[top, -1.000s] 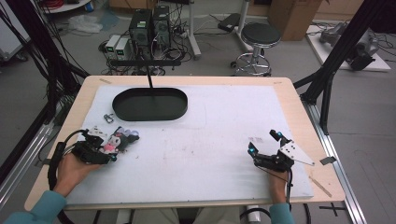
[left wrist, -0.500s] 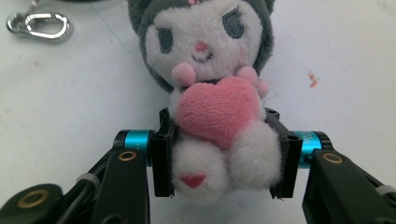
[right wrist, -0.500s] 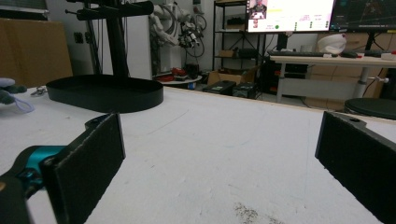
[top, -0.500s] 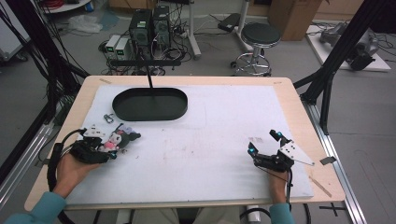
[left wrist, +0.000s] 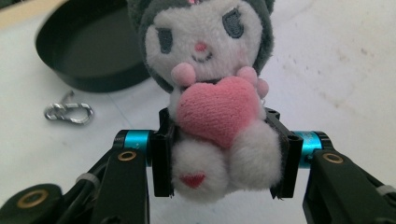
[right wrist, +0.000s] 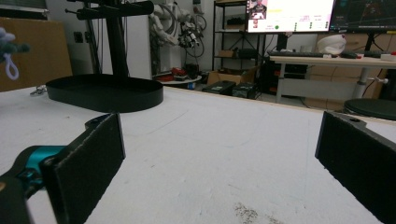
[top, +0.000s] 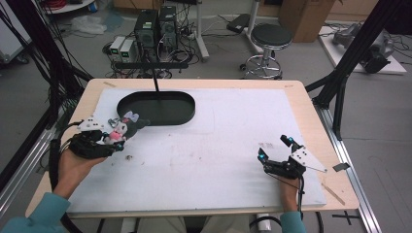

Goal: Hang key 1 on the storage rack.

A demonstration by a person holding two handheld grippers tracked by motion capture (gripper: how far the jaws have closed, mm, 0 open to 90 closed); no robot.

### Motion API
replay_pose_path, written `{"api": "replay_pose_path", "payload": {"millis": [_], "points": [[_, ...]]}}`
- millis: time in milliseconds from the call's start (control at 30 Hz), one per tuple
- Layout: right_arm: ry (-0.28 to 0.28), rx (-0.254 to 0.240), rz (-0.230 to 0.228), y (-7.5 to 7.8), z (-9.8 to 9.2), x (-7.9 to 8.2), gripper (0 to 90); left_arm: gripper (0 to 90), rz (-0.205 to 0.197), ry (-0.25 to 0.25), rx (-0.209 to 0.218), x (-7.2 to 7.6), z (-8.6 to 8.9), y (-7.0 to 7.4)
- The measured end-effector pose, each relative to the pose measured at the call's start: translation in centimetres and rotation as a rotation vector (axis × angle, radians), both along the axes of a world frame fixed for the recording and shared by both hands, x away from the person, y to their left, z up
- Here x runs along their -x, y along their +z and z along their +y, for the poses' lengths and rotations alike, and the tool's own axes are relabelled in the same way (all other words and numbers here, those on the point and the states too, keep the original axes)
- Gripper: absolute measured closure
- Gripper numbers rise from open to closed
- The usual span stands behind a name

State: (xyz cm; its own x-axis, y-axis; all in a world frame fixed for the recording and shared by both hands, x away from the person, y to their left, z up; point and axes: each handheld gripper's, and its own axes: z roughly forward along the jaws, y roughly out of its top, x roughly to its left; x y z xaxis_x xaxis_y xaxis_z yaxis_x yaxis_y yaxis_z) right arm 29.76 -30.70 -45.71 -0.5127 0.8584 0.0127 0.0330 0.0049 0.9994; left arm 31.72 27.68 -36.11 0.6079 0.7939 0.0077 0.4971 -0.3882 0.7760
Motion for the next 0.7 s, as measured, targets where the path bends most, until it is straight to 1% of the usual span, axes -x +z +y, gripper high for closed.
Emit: {"api": "replay_pose_path", "payload": {"millis": [33, 100, 200, 267, 400, 433, 600, 633, 700], "points": [[0.0, 0.0, 0.0, 0.0, 0.0, 0.0, 0.6, 53.4, -0.012, 0.004, 0.012, -0.1, -0.1, 0.3], [0.002, 0.001, 0.001, 0.0, 0.0, 0.0, 0.7, 53.4, -0.026, 0.008, 0.021, -0.4, -0.3, 0.8], [0.0, 0.004, -0.009, 0.0, -0.1, -0.1, 0.7, 53.4, -0.043, 0.014, 0.028, -1.0, -0.6, 1.5], [0.0, 0.002, -0.009, 0.0, -0.1, -0.1, 0.7, 53.3, -0.065, 0.018, 0.028, -1.5, -0.8, 1.9], [0.0, 0.003, -0.009, 0.0, -0.1, -0.1, 0.6, 53.2, -0.078, 0.026, 0.031, -2.4, -1.4, 2.3], [0.002, -0.001, 0.003, 0.0, 0.0, 0.0, 0.7, 53.2, -0.082, 0.03, 0.034, -2.7, -1.5, 2.4], [0.001, 0.001, -0.002, 0.0, 0.0, -0.1, 0.7, 53.2, -0.103, 0.039, 0.052, -4.0, -2.1, 3.0], [0.001, -0.001, 0.002, 0.0, 0.0, 0.0, 0.7, 53.2, -0.103, 0.038, 0.055, -4.3, -2.3, 3.2], [0.001, 0.001, 0.001, 0.0, 0.0, 0.0, 0.7, 53.2, -0.112, 0.04, 0.049, -4.8, -2.6, 3.4]]}}
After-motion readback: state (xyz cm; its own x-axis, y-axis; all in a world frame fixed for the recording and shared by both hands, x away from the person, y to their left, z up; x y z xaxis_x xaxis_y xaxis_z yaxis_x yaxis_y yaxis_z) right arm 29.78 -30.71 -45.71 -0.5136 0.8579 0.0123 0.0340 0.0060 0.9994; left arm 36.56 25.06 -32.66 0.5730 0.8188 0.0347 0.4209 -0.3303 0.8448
